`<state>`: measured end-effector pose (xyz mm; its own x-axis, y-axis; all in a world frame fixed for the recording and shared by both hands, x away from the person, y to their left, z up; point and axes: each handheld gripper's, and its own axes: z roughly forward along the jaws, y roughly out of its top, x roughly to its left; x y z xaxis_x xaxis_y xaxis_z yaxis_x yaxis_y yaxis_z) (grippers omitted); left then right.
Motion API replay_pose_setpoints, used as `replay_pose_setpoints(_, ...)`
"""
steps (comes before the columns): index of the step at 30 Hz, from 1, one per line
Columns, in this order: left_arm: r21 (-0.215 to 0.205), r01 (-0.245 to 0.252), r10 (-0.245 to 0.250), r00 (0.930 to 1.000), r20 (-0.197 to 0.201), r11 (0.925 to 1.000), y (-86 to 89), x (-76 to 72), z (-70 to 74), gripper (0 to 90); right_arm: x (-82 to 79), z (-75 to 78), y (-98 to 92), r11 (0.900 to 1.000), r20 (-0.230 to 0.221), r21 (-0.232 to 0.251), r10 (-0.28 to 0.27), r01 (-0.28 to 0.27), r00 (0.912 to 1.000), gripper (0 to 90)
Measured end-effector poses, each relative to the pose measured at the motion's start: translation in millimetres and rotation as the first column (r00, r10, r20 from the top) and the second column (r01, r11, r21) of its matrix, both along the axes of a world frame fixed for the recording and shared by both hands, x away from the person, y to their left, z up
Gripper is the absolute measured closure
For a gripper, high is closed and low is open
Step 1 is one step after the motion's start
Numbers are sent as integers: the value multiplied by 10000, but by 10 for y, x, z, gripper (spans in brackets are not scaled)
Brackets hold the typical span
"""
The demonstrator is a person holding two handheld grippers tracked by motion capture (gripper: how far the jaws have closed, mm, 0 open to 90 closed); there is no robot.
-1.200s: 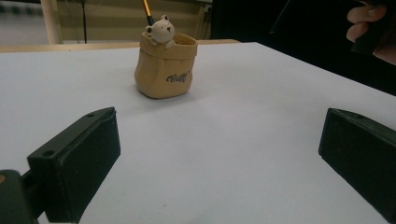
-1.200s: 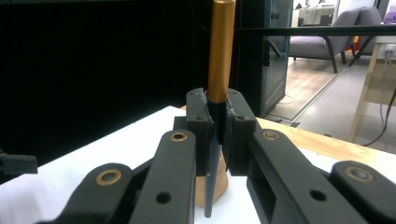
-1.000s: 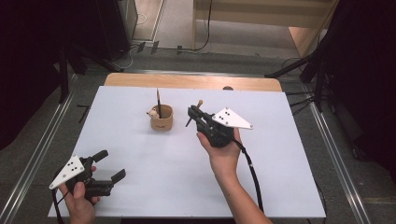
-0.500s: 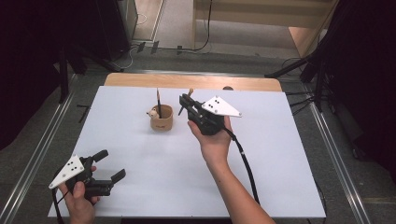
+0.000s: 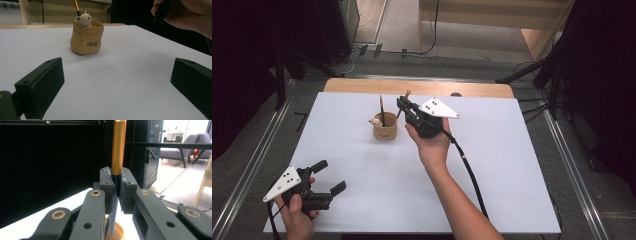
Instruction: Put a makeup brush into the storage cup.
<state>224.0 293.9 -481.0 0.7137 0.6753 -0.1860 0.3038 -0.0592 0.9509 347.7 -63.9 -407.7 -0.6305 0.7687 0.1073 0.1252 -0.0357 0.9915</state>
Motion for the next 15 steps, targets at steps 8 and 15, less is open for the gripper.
replay_pose_setpoints(8,-13,30,-30,10000,-59,10000,-8,1,-1,0,91,-148,117,9999,-312,47,96,-95,9995,843)
replay_pose_setpoints(15,16,60,-60,10000,-54,10000,-9,6,-4,0,158,-278,211,9997,-522,179,162,-152,9985,843)
